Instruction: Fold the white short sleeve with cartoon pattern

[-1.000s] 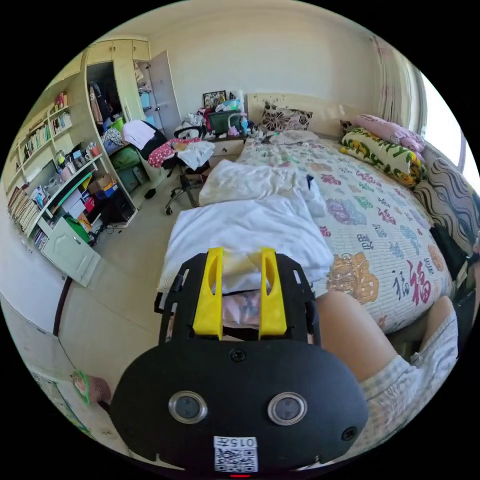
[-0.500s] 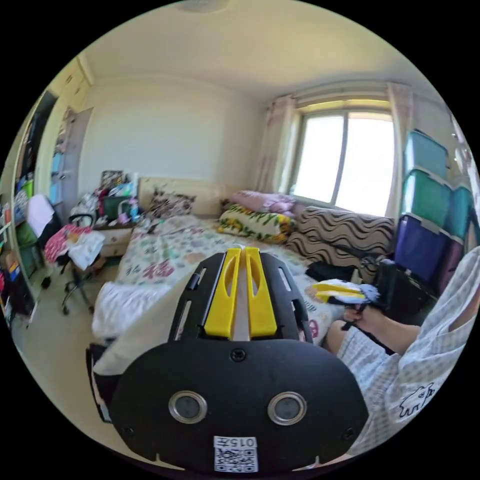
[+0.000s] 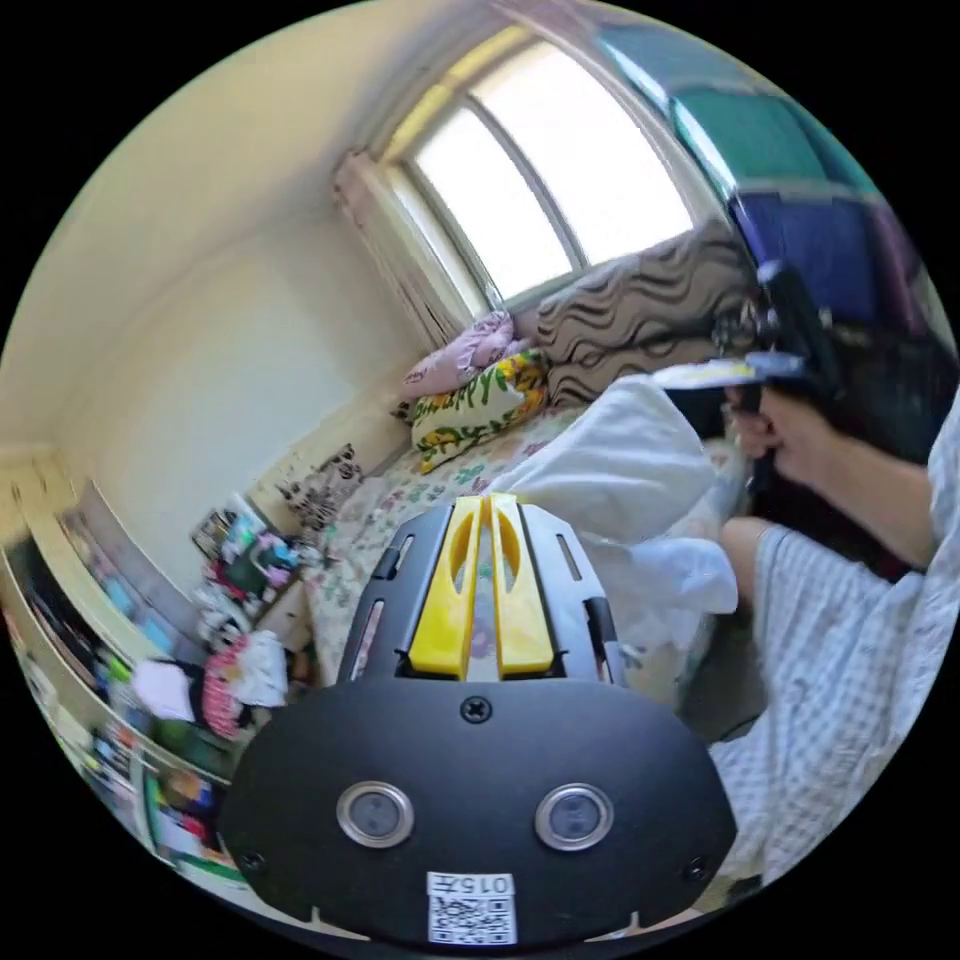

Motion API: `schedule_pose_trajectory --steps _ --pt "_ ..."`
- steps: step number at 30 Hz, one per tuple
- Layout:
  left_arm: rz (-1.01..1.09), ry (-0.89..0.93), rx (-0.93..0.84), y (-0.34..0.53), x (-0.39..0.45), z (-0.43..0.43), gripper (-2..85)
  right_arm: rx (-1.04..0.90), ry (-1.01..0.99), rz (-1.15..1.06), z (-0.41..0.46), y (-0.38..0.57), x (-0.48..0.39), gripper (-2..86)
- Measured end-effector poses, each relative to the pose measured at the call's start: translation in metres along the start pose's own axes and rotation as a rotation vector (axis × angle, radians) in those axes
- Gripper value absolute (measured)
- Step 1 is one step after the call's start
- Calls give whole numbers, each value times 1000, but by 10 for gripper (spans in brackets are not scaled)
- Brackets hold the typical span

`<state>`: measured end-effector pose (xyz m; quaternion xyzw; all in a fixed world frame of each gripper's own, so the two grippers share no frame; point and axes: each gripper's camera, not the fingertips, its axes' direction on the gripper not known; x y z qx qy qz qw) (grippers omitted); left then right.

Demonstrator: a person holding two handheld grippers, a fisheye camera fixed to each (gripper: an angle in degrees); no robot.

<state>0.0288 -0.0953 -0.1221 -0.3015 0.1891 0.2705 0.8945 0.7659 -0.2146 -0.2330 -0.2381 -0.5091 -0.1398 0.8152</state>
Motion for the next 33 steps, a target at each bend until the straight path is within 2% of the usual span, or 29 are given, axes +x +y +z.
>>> schedule_pose_trajectory --steps 3,6,10,11,13,17,19,22,26,28,30,31,32,33 --pt "224 -146 -14 -25 45 3 0 -40 21 35 -2 6 21 -2" --pt "361 -229 -4 -38 72 12 -2 -93 -22 66 4 15 38 19" --pt "392 -251 40 -47 78 22 -2 -86 -7 136 13 24 60 127" --pt "389 -255 58 -50 76 25 -2 -87 -21 152 14 24 65 131" --pt "384 -248 92 -54 71 28 -2 -128 -124 198 25 17 82 125" --pt "383 -213 178 -66 51 36 -2 -143 -271 115 33 -8 89 21" --pt "341 -173 202 -70 32 42 -2 -119 -207 108 31 -35 95 8" --pt "166 -55 221 -72 -26 58 -2 -67 -86 40 27 -90 102 1" --pt "-169 107 172 -60 -128 117 -4 -68 23 -69 58 -171 119 6" --pt "-324 103 108 -49 -167 166 -6 -226 -12 -65 108 -200 143 22" --pt "-452 40 -172 -24 -205 245 -7 -354 -85 23 141 -199 164 45" --pt "-484 51 -236 -16 -212 261 -6 -440 -108 39 158 -191 175 65" --pt "-533 118 -296 1 -222 283 -6 -474 -109 48 165 -184 181 67" --pt "-577 214 -281 17 -227 294 -4 -521 -86 87 175 -168 194 72"
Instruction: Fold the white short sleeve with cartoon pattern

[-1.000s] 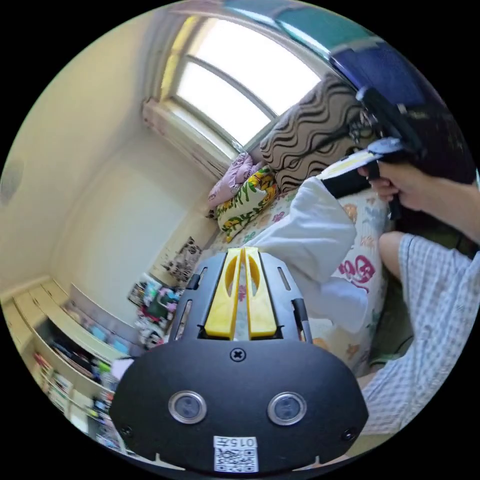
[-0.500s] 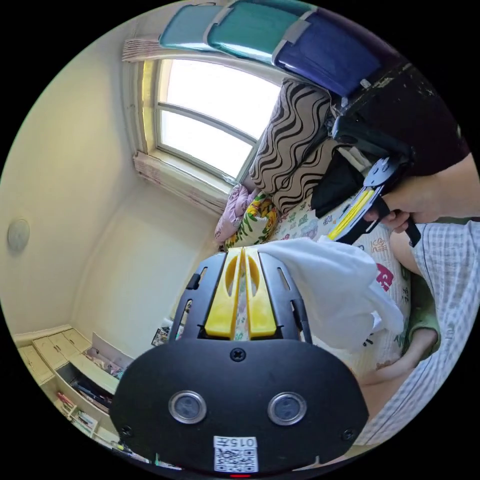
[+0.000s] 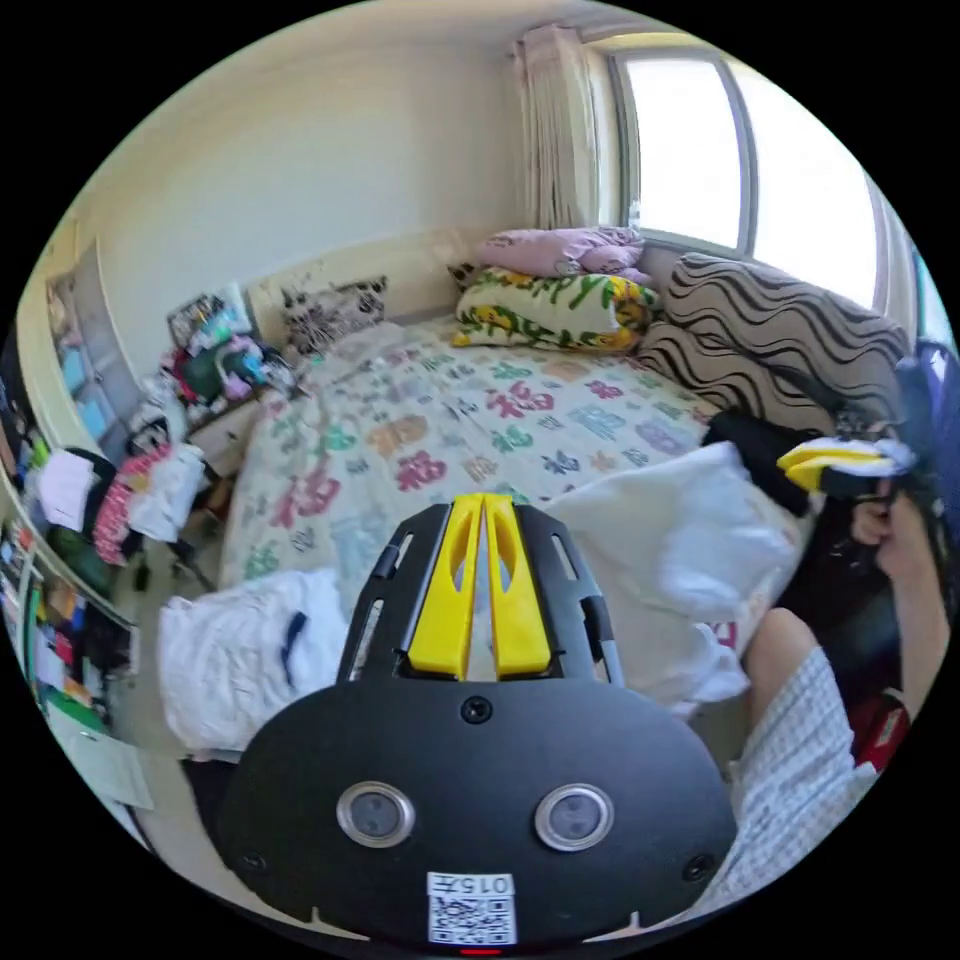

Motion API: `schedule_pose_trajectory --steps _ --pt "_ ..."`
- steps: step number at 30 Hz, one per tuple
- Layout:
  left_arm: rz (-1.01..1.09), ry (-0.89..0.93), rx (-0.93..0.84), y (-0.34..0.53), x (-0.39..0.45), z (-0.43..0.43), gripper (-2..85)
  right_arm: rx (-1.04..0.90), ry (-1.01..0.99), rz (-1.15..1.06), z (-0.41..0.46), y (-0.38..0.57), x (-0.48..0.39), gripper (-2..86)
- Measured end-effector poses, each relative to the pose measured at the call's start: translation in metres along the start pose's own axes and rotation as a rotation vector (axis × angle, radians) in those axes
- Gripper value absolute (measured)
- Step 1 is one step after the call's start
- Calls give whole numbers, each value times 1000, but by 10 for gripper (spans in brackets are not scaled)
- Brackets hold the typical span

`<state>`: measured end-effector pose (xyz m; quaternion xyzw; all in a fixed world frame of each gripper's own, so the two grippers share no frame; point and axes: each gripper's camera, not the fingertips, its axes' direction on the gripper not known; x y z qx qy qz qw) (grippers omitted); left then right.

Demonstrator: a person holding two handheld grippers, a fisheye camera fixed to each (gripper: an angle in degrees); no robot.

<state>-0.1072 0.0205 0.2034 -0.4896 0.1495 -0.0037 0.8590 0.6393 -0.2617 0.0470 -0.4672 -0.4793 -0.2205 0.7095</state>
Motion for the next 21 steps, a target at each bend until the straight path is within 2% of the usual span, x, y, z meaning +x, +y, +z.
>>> schedule_pose_trajectory --steps 4,6,9,11,13,14,15,17,19,21 --pt "-54 235 -99 17 -15 44 18 -193 -16 173 50 35 55 102" --pt "-90 370 -253 26 -11 84 63 -247 -34 202 65 40 67 110" --pt "-148 510 -387 39 3 122 99 -326 -52 173 83 26 75 125" --pt "-94 483 -471 39 18 140 106 -369 -91 137 92 9 75 118" --pt "-24 405 -532 33 29 156 96 -466 -85 79 106 -13 73 49" --pt "7 375 -534 26 31 161 72 -481 -77 74 108 -18 72 30" --pt "19 406 -520 15 25 161 35 -477 -65 59 103 -29 71 7" --pt "-43 526 -419 -6 1 146 22 -386 -72 52 77 -47 71 -2" --pt "-115 602 -295 -27 -33 118 14 -221 -154 135 22 -68 81 -6" --pt "-117 533 -157 -48 -75 72 8 -76 -225 205 -27 -78 92 -7"
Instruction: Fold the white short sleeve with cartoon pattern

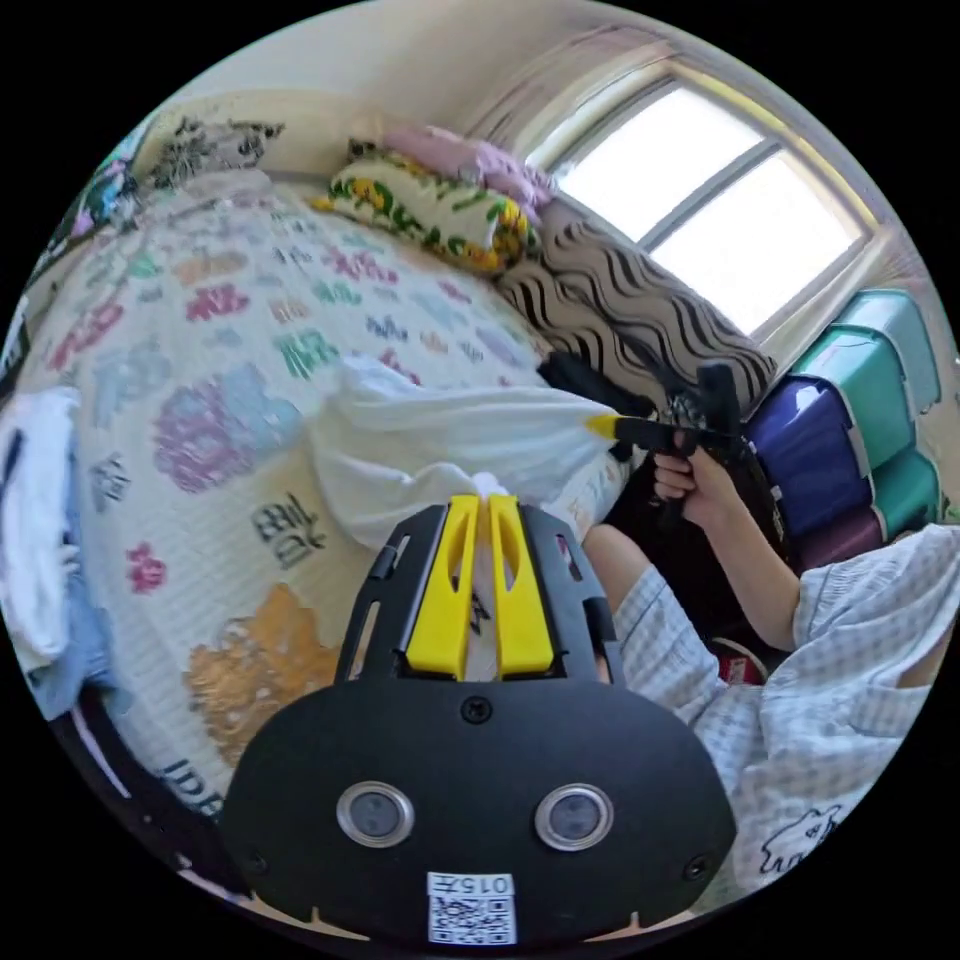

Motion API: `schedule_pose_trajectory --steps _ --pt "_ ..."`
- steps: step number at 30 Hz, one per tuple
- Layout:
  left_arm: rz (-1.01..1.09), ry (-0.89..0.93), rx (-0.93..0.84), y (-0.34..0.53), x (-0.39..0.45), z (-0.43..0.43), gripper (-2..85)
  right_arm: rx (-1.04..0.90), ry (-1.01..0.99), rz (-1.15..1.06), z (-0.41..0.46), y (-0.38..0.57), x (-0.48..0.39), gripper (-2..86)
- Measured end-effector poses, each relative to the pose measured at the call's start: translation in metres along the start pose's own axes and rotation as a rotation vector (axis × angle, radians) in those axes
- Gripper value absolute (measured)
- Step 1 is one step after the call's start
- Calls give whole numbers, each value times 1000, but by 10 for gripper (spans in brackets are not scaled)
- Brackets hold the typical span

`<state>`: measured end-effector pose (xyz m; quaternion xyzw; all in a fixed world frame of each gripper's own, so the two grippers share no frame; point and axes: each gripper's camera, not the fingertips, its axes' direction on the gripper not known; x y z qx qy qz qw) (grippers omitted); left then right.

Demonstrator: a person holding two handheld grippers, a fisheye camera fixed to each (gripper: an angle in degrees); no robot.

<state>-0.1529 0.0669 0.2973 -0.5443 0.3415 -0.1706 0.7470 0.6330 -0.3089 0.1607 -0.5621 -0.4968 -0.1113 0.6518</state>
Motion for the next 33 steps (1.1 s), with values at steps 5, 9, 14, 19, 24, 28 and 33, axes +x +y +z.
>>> schedule_pose_trajectory --steps 5,9,14,19,24,28,33 --pt "38 -100 139 -24 -21 -87 8 228 -108 -4 -101 -6 -24 -6" --pt "90 -109 82 -54 -25 -88 20 188 -18 -43 -108 -25 -47 1" --pt "-40 -206 -172 -73 -54 -23 69 -51 184 89 -46 -48 -3 55" --pt "196 -344 -246 -61 -4 -5 75 -117 322 -262 -24 -38 -40 65" --pt "461 -422 -365 -54 35 46 90 -338 381 -545 21 -42 -57 84" --pt "532 -397 -409 -50 40 69 99 -507 420 -763 55 -52 -72 109" --pt "526 -430 -467 -51 31 91 72 -646 463 -906 81 -57 -72 86"
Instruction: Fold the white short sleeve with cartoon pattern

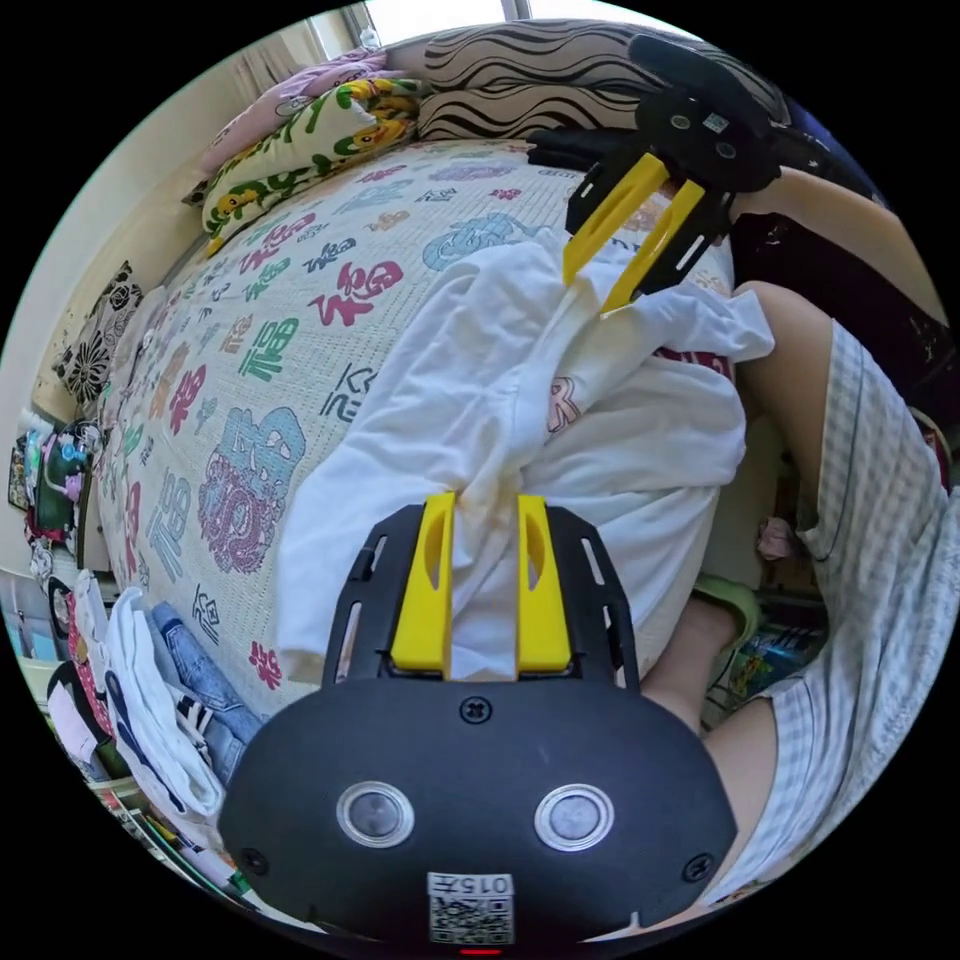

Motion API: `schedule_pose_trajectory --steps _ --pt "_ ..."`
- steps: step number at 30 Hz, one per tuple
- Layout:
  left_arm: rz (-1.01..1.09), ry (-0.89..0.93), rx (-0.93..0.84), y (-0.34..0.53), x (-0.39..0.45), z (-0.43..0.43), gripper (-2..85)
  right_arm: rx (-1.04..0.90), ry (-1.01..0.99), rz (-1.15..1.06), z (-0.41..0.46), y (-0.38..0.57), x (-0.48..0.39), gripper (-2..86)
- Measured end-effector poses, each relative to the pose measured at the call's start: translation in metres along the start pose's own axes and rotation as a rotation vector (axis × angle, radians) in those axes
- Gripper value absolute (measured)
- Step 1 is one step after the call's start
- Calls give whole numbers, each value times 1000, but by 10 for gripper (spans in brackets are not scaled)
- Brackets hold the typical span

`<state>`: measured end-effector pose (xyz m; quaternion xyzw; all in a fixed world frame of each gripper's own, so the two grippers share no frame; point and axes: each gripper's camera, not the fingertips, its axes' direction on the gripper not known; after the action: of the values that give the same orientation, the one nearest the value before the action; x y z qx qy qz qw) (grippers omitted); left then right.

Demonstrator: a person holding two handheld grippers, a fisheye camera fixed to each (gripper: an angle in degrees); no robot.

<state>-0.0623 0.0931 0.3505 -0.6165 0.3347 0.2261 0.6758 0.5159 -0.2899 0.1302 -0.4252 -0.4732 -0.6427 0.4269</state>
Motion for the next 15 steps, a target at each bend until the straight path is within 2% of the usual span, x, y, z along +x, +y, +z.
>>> schedule_pose_trajectory --steps 5,12,15 --pt "-96 79 56 7 -23 -12 18 19 -182 114 -10 0 30 40" --pt "-355 251 265 37 -65 -39 16 367 -543 426 -44 39 66 28" --pt "-406 311 268 47 -64 -34 42 365 -523 490 -40 43 65 21"
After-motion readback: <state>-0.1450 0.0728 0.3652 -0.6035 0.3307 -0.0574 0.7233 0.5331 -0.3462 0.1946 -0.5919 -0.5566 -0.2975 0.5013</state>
